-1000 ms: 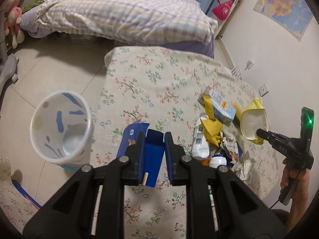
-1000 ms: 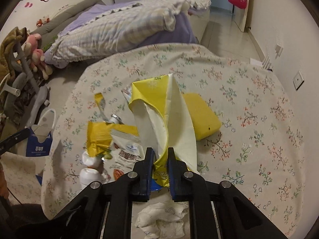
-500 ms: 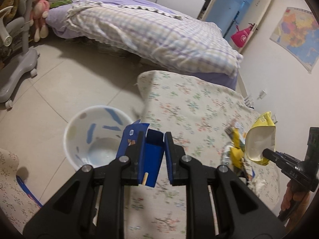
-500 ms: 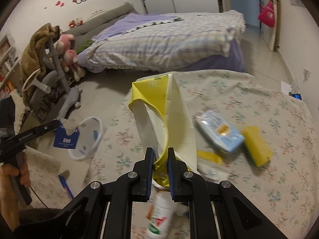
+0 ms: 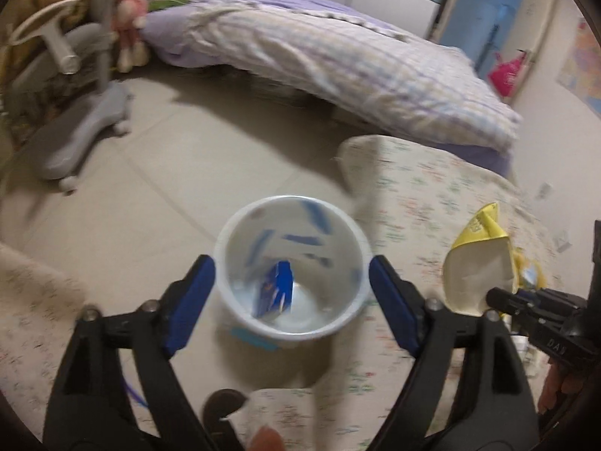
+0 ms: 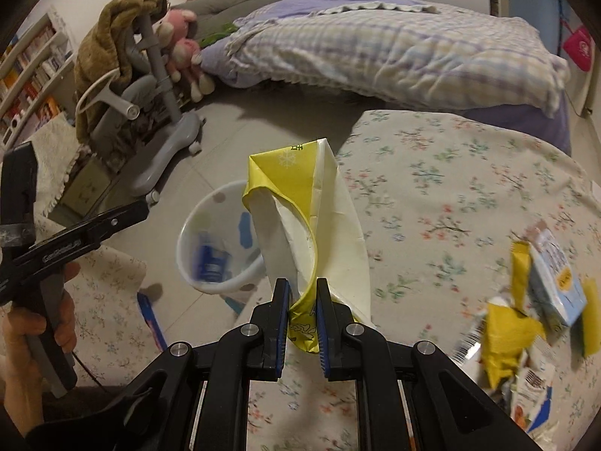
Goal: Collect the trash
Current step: 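Carry the box and bag over the white bin and open both grippers to drop them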
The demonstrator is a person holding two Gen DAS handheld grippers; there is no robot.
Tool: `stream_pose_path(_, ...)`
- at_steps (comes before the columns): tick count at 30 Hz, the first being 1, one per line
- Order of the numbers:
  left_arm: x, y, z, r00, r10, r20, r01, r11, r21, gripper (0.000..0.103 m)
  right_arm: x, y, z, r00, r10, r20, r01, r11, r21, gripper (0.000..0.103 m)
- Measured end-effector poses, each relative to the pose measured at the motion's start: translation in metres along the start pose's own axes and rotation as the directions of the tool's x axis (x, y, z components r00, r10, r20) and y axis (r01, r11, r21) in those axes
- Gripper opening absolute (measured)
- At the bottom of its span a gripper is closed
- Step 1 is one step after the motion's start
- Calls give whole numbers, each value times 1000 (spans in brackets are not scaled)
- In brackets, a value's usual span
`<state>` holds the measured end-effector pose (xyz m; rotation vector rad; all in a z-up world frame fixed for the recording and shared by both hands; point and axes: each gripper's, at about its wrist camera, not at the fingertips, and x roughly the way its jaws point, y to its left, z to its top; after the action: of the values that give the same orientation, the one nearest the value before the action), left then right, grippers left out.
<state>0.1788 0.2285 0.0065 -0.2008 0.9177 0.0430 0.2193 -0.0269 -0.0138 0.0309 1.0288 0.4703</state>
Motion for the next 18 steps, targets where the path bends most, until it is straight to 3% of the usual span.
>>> stream_pose_path(3, 0, 20, -7, 998, 68, -11, -68, 998, -17, 93, 18, 14, 8, 1000, 13, -28, -14, 1000, -17, 14)
stream_pose_path(6, 3, 36, -15, 992, 119, -36, -120, 993, -21, 95, 38, 29, 16, 998, 17, -60, -18, 999, -28, 14)
stream_pose_path(18, 6, 61, -22, 980, 193, -46, -193, 981, 1, 95, 85, 73, 38, 993, 33, -112, -40, 997, -61, 15)
